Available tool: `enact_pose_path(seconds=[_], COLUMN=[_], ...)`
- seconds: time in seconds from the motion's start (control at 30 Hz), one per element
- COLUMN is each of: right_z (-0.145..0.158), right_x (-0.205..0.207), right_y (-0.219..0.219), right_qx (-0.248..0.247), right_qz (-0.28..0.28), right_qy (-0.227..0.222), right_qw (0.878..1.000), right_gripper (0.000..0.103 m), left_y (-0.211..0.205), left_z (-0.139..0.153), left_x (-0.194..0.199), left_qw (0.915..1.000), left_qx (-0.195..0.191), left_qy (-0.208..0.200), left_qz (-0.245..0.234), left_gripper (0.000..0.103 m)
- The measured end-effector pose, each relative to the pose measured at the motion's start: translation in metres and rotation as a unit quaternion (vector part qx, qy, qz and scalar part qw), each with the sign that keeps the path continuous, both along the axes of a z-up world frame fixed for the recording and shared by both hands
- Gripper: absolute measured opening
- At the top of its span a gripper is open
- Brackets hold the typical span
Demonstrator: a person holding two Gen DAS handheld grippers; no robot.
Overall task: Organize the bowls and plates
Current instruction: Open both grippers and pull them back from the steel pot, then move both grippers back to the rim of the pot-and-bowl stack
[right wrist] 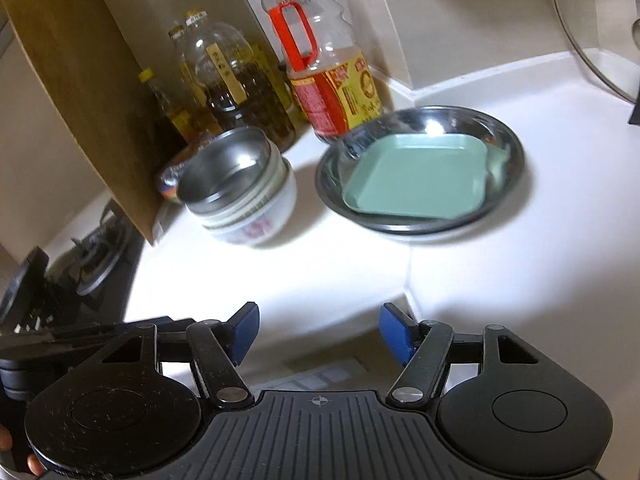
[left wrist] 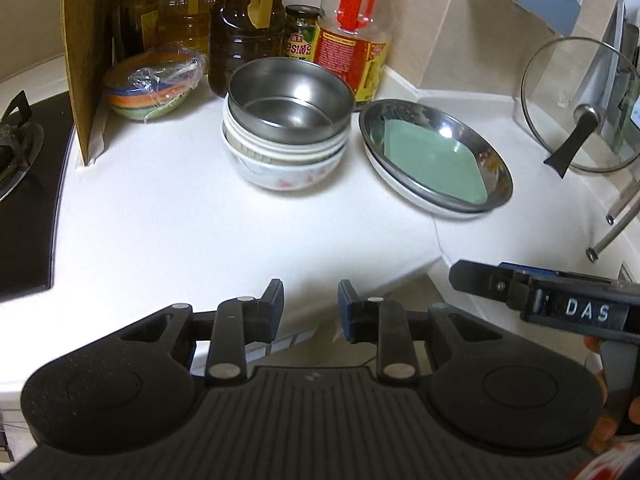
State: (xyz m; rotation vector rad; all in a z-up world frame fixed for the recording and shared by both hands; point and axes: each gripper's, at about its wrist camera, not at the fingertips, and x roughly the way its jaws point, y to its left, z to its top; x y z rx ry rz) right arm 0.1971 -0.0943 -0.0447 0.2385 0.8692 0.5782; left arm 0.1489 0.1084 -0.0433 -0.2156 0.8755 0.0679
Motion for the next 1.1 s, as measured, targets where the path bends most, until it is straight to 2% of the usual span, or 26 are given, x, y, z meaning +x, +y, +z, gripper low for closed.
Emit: enact_pose_path(seconds=[0.13, 0.7, 1.1], right_z=[-0.002, -0.010, -0.006], right_x=[-0.015, -0.044, -0.038], right_y=[-0.008, -0.036, -0.045], right_qx=[-0.021, -0.032, 0.001], right_qz=[0.002, -0.005, -0.026], right_qy=[0.000, 0.005, 0.008], right_qw=[1.000, 0.999, 1.000], right_gripper=[0.067, 0.067, 0.067], left_y=[-0.011, -0.034, -0.029], left_z=[0.000, 0.004, 0.007], left_x=[-0.011, -0.047, -0.040], left_qw=[1.0000, 0.9995, 0.9995], left_qx=[0.002, 0.016, 0.018], left_qy=[0.002, 0.005, 0.000], left_qz=[0.005, 0.028, 0.027], left_gripper=[0.026, 0.026, 0.026])
